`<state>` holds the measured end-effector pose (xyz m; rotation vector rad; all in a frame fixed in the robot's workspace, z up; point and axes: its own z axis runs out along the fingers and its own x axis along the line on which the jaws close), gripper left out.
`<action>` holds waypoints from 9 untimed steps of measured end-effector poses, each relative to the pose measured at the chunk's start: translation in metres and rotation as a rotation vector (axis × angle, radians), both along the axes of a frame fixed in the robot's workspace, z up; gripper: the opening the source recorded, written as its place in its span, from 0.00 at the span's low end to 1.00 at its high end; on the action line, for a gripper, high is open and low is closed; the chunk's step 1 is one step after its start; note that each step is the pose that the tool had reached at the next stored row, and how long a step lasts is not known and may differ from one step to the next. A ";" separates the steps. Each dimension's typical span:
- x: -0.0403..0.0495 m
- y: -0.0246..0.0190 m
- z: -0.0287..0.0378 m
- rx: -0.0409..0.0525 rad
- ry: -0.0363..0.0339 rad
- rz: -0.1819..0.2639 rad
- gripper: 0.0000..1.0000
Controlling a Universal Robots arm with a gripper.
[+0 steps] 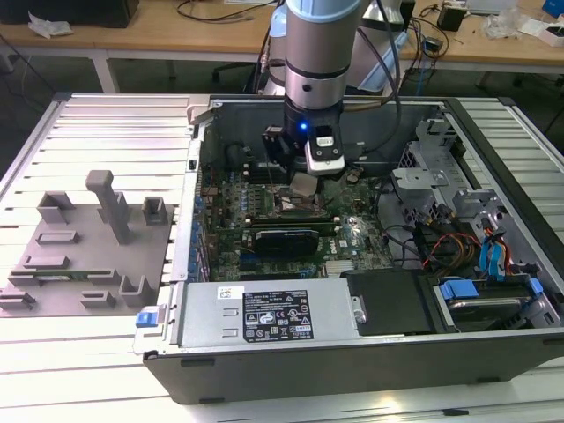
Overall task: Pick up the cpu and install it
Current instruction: 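Place the cpu into insertion slot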
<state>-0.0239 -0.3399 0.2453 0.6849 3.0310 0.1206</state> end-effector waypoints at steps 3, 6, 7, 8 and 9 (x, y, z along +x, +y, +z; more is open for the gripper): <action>0.0000 0.0000 -0.0001 0.0000 0.0000 -0.047 0.54; 0.0000 0.0000 -0.0001 0.0000 0.0000 -0.099 0.54; 0.0000 0.0000 -0.0001 0.0000 0.0000 -0.114 0.54; 0.0000 0.0000 -0.0001 0.0000 0.0000 -0.140 0.54; 0.0000 0.0000 -0.0002 0.0000 0.0000 -0.159 0.54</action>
